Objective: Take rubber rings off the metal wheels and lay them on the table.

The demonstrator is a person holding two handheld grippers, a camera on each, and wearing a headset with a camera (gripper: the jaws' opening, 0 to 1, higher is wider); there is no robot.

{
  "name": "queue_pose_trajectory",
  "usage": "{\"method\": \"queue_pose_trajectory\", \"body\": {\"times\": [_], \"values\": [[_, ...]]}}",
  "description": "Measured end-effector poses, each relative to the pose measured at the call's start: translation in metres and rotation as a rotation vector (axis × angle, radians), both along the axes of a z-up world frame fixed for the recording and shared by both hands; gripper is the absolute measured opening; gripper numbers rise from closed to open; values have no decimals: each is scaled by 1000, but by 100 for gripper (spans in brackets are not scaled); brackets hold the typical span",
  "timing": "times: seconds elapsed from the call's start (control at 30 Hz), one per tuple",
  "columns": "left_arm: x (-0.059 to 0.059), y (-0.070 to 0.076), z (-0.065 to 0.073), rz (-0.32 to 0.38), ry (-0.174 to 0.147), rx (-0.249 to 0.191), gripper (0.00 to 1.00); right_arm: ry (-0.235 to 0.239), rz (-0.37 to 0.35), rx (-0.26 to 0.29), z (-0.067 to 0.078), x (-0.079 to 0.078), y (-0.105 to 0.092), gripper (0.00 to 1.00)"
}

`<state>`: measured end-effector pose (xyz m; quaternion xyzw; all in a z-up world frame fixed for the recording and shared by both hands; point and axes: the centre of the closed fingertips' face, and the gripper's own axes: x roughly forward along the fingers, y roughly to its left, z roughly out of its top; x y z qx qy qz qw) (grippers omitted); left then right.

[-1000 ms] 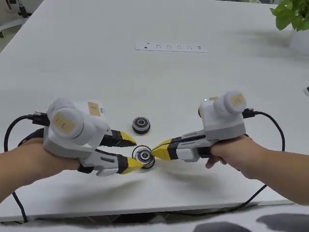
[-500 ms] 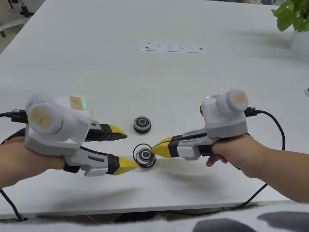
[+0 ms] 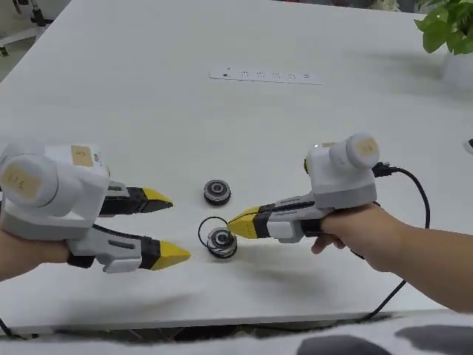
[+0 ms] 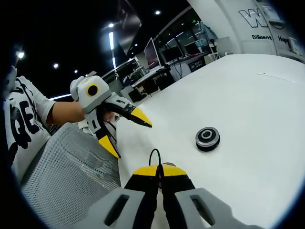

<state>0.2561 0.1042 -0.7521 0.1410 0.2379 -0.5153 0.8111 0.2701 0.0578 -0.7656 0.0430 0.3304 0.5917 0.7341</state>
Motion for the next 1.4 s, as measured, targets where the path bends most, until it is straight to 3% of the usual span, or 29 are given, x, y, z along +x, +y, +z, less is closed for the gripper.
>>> {"method": "queue_pose_trajectory", "body": {"times": [0.37,0.8,1.17,1.33,1.4], "values": [[-2,15,-1,31,5,1,52,7,23,14,3,0,21,0],[-1,28,1,66,-10,-2,52,0,59,-16,-11,1,44,0],[-1,33,1,77,-11,4,53,-50,72,-76,-24,3,50,0],[-2,34,0,75,-10,7,53,-114,99,-109,-27,2,51,1],[-2,34,0,75,-10,7,53,-115,104,-109,-27,1,52,3]]}}
